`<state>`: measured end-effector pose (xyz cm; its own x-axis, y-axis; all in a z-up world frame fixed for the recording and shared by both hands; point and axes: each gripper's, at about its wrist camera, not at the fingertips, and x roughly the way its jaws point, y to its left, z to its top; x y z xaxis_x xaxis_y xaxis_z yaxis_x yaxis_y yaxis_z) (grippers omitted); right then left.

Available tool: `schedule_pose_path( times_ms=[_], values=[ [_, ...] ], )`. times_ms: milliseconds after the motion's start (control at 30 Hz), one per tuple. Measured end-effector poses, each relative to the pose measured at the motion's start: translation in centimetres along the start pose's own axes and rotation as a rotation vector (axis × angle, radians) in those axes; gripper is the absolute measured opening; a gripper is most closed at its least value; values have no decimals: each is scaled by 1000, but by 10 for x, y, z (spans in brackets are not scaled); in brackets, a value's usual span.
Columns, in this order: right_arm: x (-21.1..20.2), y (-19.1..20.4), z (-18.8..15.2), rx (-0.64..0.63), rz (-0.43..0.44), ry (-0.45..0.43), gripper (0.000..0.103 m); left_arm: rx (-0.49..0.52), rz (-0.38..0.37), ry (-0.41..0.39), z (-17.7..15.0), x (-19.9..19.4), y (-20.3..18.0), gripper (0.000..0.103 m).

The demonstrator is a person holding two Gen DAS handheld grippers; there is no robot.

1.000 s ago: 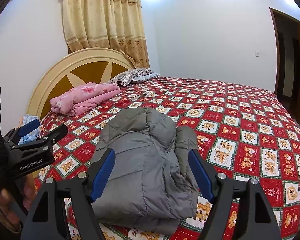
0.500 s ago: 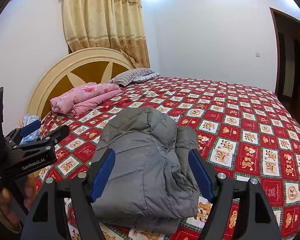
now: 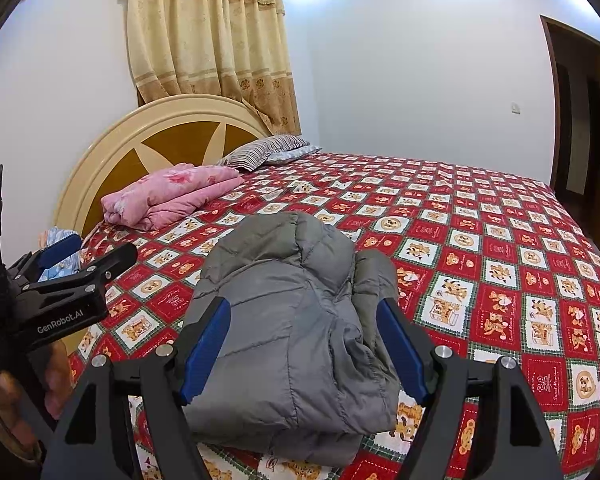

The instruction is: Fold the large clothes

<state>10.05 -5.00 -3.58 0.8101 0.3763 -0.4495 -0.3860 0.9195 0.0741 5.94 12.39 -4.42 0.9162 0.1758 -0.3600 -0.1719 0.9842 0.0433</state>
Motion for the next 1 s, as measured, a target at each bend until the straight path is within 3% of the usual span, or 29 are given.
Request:
schedule_pose_path(
  times_ms=[833,1000],
  values=[
    [-1,0,-2,3,2,0,75,-6,7,-1,-3,0,1,103],
    [-1,0,-2,0,1,2,75,22,17,-32,-7,-5,-3,103]
  ],
)
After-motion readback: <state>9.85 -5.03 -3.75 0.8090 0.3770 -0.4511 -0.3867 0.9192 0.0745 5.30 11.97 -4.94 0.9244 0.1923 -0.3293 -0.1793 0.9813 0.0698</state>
